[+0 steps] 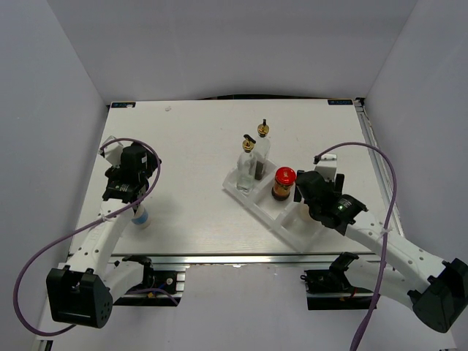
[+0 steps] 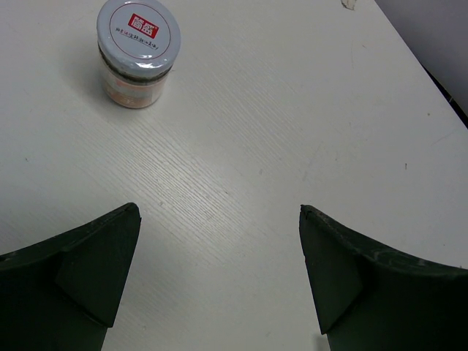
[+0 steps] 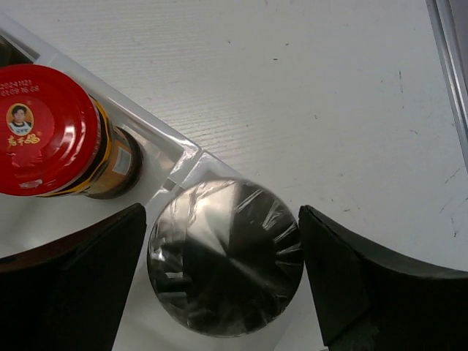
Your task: Organize the condiment bottles
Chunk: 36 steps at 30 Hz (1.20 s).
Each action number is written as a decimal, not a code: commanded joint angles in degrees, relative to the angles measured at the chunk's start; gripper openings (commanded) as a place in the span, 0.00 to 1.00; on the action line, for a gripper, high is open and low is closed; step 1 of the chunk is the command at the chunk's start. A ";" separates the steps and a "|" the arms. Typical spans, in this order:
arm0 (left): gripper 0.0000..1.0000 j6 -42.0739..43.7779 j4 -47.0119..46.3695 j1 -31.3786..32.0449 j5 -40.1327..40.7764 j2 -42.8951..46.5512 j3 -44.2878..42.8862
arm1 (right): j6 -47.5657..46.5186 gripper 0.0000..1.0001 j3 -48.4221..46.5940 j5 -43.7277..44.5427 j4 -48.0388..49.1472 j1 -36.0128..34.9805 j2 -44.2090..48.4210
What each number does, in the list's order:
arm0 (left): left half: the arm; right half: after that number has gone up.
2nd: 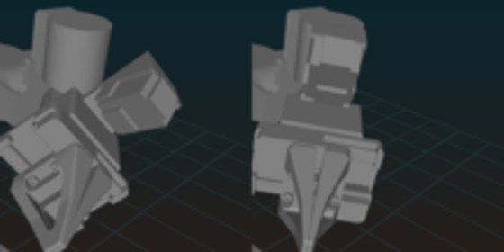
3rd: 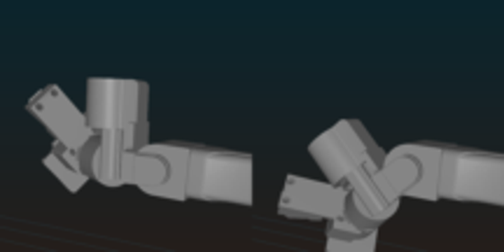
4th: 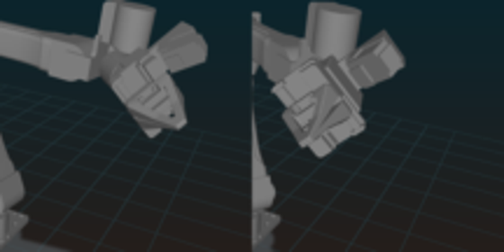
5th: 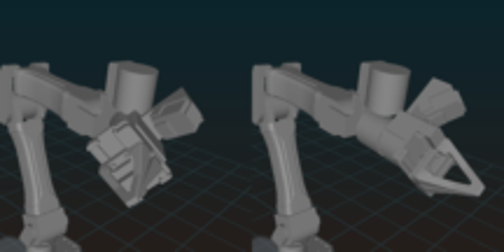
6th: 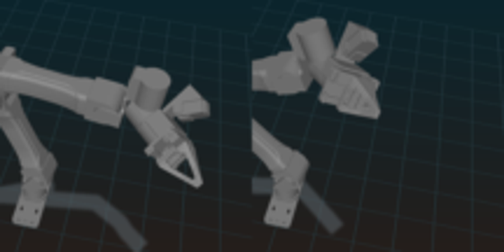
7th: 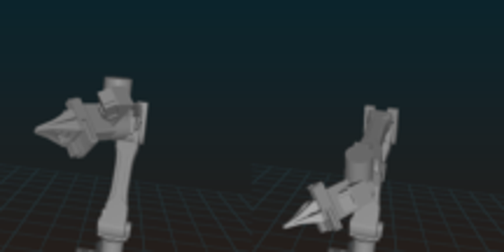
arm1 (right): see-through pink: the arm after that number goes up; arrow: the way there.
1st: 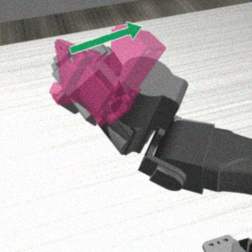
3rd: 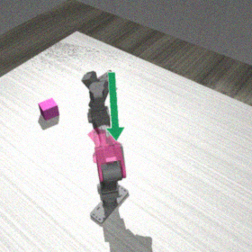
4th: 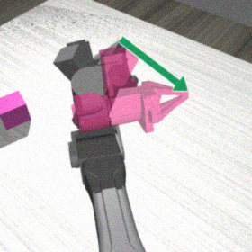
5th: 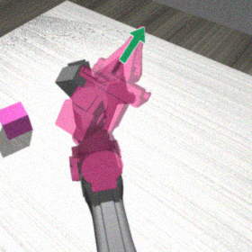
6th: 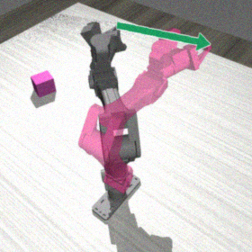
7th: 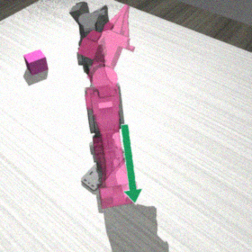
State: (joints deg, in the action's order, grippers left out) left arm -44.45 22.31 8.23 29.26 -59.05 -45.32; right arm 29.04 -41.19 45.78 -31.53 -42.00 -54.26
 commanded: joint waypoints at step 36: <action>0.98 2.52 35.53 -2.08 3.18 -1.86 -8.56 | -10.23 0.89 -5.66 -0.60 9.47 0.25 10.49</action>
State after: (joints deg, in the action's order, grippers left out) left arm -42.00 55.94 6.57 33.26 -60.80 -54.65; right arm 19.66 -46.96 43.31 -23.73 -42.00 -43.31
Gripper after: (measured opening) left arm 0.983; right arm 0.895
